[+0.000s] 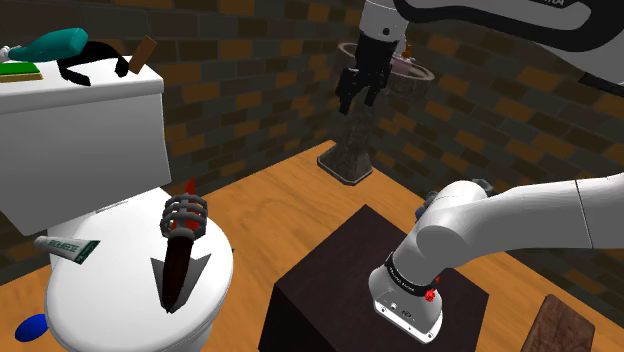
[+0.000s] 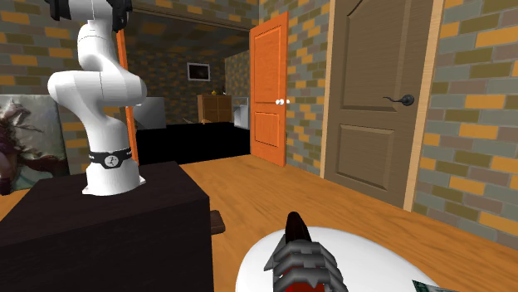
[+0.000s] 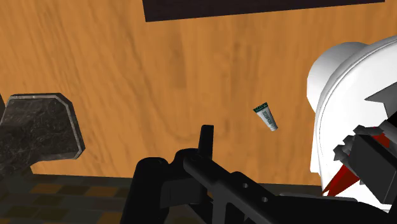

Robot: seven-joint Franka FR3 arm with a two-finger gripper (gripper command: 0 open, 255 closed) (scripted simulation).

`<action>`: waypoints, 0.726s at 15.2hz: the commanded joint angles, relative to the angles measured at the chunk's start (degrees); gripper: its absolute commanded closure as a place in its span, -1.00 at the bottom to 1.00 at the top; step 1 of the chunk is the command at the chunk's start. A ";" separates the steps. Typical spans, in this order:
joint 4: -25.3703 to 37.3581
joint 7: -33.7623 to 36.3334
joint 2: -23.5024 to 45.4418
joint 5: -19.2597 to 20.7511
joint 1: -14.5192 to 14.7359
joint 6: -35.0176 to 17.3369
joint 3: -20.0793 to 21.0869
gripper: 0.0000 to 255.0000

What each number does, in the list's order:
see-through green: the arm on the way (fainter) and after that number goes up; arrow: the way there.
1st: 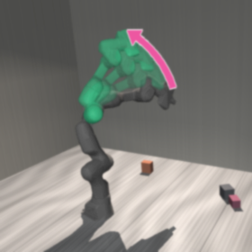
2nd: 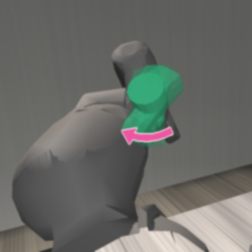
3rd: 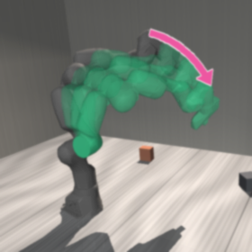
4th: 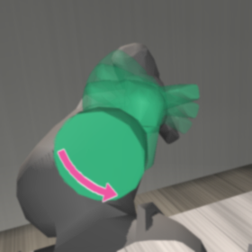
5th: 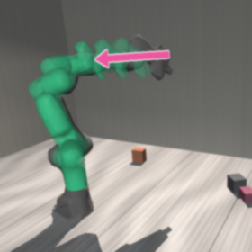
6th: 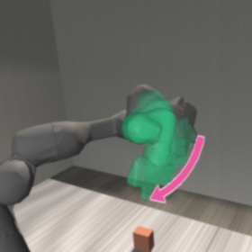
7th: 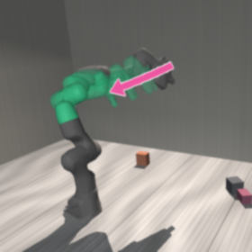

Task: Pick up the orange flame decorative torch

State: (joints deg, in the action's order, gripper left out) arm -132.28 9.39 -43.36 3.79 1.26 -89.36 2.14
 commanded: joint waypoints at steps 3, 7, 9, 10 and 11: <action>-3.24 2.61 -0.30 -1.39 0.37 -3.15 1.50 -1.00; -8.88 7.76 0.19 -4.20 1.28 -9.84 4.70 -1.00; -11.25 10.32 1.04 -5.60 1.78 -13.39 6.43 -1.00; -12.32 11.59 1.62 -6.29 2.03 -15.22 7.32 -1.00; -13.30 12.87 2.32 -6.96 2.28 -17.09 8.22 -1.00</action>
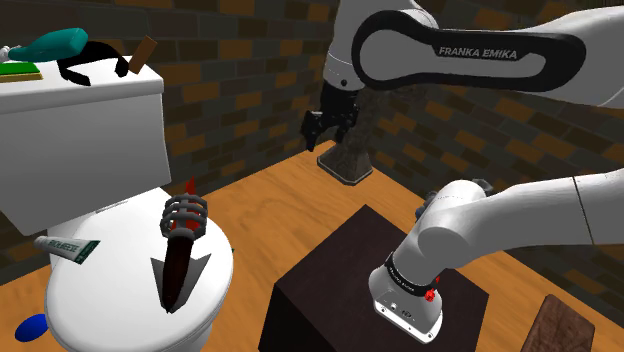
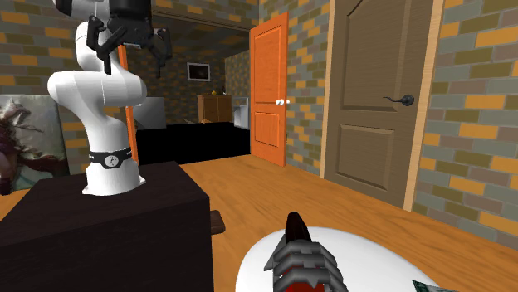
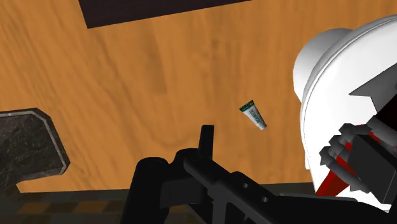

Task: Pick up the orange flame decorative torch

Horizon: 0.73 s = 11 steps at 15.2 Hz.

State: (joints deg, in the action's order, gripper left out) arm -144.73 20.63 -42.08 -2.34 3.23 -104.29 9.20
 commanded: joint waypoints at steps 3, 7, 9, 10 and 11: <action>-3.28 5.46 3.80 -2.75 1.01 -7.98 4.01 -1.00; -5.25 10.68 9.11 -4.78 1.65 -16.14 8.03 -1.00; -5.65 13.42 12.42 -5.40 1.76 -20.34 10.13 -1.00; -5.71 14.85 14.24 -5.57 1.76 -22.44 11.20 -1.00; -5.66 16.31 16.15 -5.63 1.67 -24.54 12.30 -1.00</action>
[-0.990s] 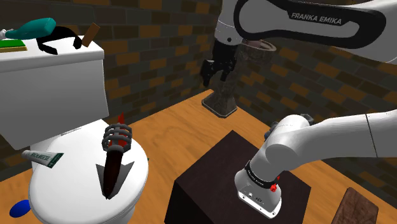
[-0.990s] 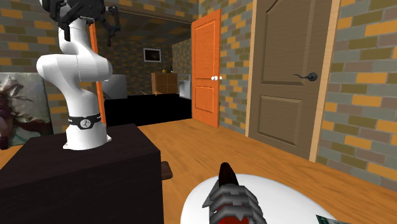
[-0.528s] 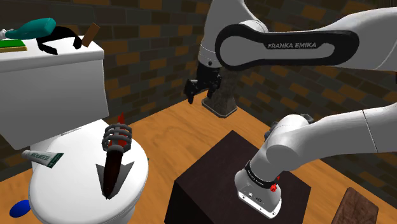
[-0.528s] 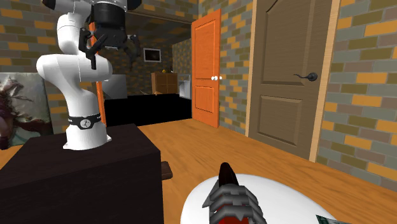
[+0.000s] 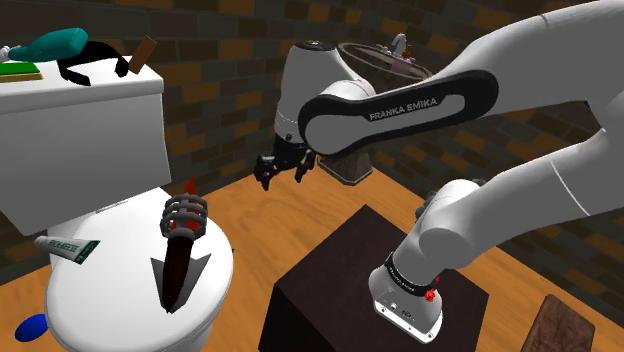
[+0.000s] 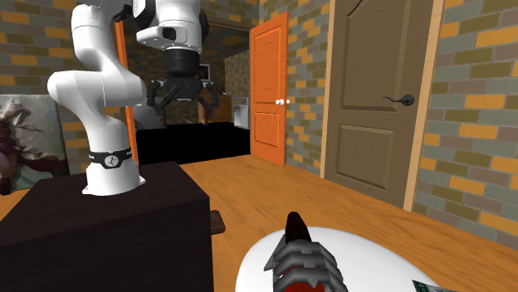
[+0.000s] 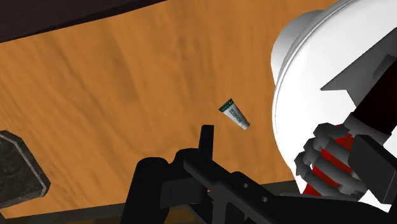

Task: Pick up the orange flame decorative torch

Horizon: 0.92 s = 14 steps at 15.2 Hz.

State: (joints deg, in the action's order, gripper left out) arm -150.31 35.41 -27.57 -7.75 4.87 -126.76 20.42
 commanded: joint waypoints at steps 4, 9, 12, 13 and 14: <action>1.07 8.17 10.17 1.15 -0.93 -10.30 5.55 -1.00; 4.69 19.80 22.64 8.76 -3.31 -19.35 10.74 -1.00; 8.15 29.43 30.95 17.62 -3.82 -23.28 11.98 -1.00; 9.54 32.84 33.74 20.95 -3.34 -24.24 11.66 -1.00; 11.05 36.16 36.47 24.17 -2.46 -25.04 10.93 -1.00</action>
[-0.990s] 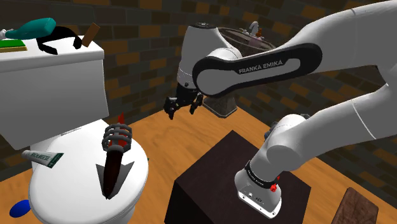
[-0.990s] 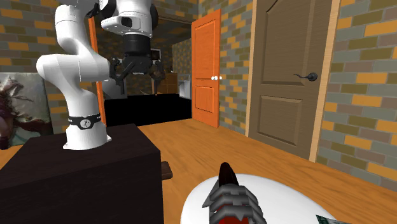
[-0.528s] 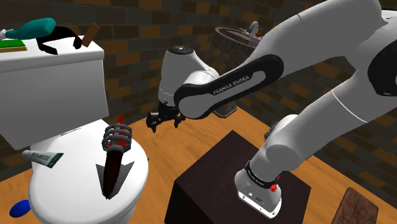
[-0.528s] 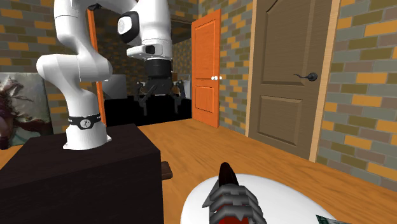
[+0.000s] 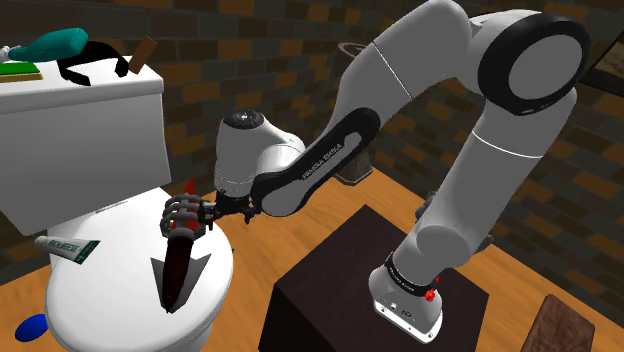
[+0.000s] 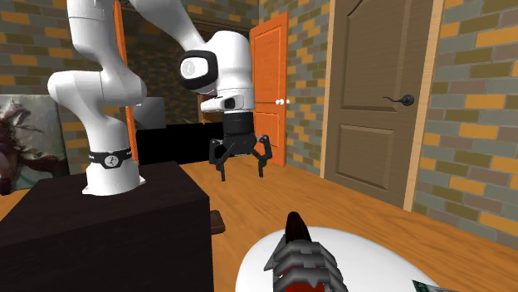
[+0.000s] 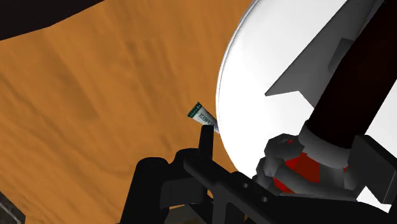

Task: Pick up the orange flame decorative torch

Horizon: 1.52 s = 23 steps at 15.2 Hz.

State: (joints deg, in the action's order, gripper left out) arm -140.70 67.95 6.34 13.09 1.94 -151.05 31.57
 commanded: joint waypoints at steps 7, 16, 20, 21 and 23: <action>14.16 20.27 19.41 17.90 11.00 -4.01 -9.04 -1.00; 29.19 28.30 34.67 22.65 19.70 -5.63 -15.69 -1.00; 30.48 29.40 37.41 23.84 20.88 -7.26 -17.21 -1.00; 30.83 29.66 38.10 24.12 21.17 -7.65 -17.58 -1.00; 31.04 29.80 38.50 24.27 21.35 -7.88 -17.80 -1.00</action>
State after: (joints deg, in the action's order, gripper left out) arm -109.79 97.71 44.65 37.29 23.23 -158.80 13.88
